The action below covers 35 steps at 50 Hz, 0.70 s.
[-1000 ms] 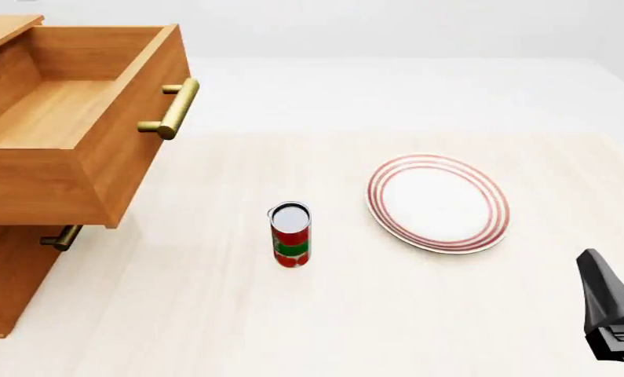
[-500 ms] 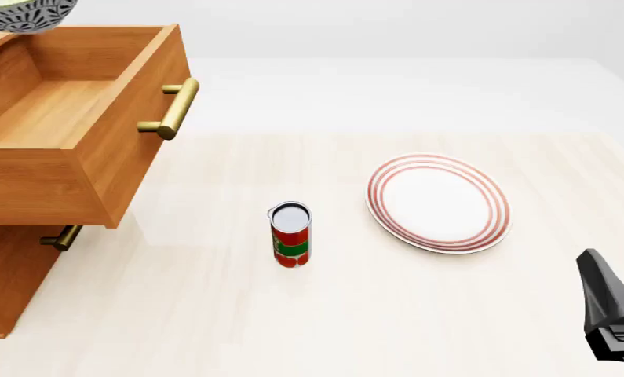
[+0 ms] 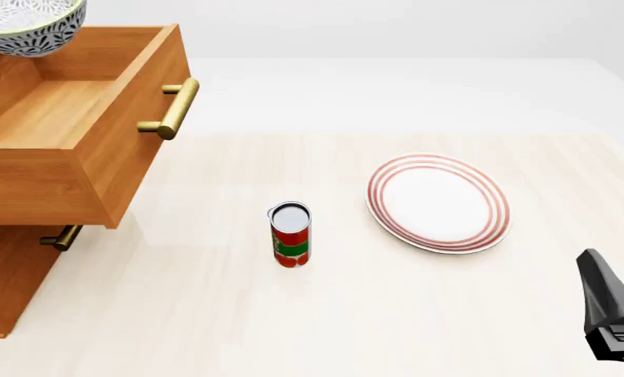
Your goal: Put the bowl in the top drawer of the cabinet.
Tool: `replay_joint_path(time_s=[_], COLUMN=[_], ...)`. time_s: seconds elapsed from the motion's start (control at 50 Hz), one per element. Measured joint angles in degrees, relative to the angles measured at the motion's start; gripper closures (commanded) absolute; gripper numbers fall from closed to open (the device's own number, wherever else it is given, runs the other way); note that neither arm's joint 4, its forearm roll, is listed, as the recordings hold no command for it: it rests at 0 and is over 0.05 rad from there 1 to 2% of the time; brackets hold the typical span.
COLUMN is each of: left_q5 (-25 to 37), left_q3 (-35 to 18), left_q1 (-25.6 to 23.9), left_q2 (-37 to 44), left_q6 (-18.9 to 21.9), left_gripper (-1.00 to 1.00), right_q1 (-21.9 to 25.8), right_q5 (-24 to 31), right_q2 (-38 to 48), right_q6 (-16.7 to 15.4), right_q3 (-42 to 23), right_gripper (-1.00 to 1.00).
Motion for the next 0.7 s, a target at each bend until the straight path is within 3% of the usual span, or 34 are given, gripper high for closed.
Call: replay_joint_path(time_s=[0.7], left_q5=[-4.0], left_q3=[3.8], left_q1=[1.0], left_q2=[2.8], left_q6=[1.6], left_gripper=[1.0], right_q1=[0.0], right_q5=[0.0], right_q2=[0.0], right_q6=[0.0], right_q3=[0.0], right_gripper=[-1.0])
